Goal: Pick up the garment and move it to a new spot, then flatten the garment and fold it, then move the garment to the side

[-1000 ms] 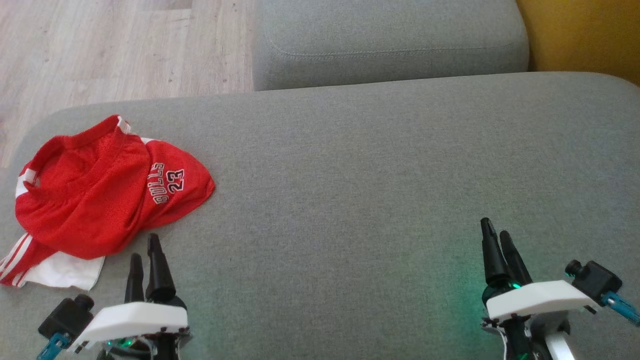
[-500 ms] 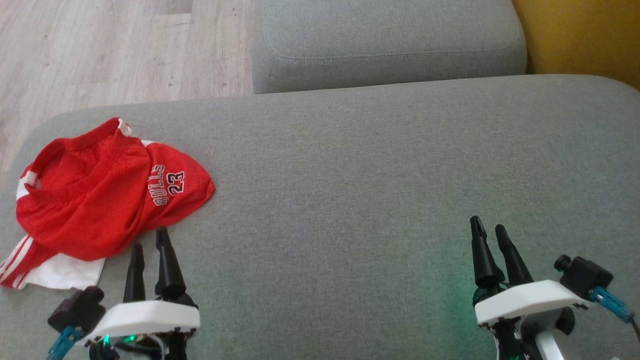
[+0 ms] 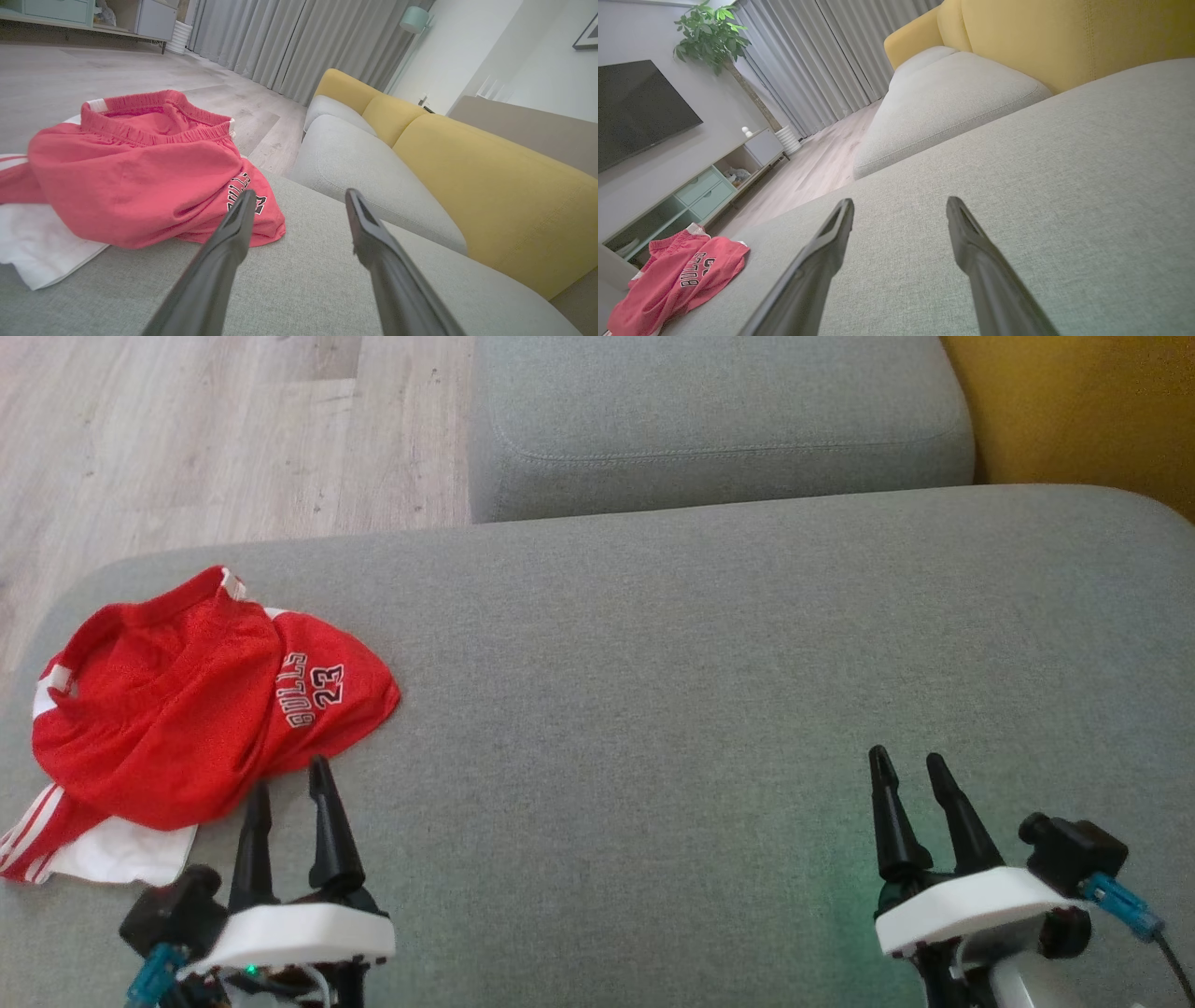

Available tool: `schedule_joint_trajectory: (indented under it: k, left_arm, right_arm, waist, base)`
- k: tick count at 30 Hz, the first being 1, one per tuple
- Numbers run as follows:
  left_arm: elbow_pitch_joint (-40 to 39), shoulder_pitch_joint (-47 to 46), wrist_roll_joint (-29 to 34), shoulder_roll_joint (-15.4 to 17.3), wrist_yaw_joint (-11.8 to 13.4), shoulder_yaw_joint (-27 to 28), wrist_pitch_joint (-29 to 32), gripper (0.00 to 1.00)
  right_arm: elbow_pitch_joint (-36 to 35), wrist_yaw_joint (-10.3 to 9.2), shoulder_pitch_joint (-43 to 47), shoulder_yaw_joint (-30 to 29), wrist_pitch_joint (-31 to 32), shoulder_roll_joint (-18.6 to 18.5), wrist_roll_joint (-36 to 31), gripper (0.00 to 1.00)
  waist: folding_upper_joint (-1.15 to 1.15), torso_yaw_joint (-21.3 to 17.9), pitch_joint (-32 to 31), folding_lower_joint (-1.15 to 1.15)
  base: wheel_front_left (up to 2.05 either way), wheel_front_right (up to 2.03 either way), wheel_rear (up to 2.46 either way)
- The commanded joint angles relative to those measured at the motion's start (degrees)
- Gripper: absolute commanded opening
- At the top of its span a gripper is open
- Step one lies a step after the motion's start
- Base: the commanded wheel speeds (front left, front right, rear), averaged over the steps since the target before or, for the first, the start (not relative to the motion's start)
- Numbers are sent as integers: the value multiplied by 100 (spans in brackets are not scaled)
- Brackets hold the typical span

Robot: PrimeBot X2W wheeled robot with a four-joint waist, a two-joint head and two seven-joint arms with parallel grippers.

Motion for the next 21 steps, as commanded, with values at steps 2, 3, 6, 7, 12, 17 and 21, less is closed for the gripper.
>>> schedule_joint_trajectory:
  k: [2, 3, 6, 7, 12, 17, 21]
  left_arm:
    - [-192, -136, 269, 56, 38, 52, -87, 100]
    - [-201, -133, 344, 56, 45, 39, -104, 100]
    - [-224, -114, 567, 57, 55, 3, -154, 100]
    - [-223, -105, 650, 58, 43, -15, -171, 100]
    - [-227, -64, 1005, 60, 38, -76, -255, 100]
    - [-220, -54, 1286, 62, 13, -133, -322, 100]
    - [-220, -52, 1603, 63, -7, -171, -390, 100]
  right_arm:
    - [-145, -3, -157, 133, -110, -53, -270, 100]
    - [-134, -3, -159, 152, -127, -53, -344, 100]
    - [-86, -3, -160, 175, -177, -55, -583, 100]
    - [-65, -3, -158, 154, -194, -55, -655, 100]
    - [23, -3, -160, 99, -278, -58, -979, 100]
    - [44, -4, -170, 132, -346, -61, -1287, 100]
    - [50, -4, -180, 165, -413, -63, -1591, 100]
  waist:
    - [0, -10, -12, 0]
    - [0, -16, -13, 0]
    - [0, -34, -18, 0]
    - [0, -40, -20, 0]
    - [0, -57, -26, 0]
    - [0, -68, -28, 0]
    - [0, -88, -30, 0]
  base:
    - [0, 0, 0]
    - [0, 0, 0]
    - [0, 0, 0]
    - [0, 0, 0]
    - [0, 0, 0]
    - [0, 0, 0]
    - [0, 0, 0]
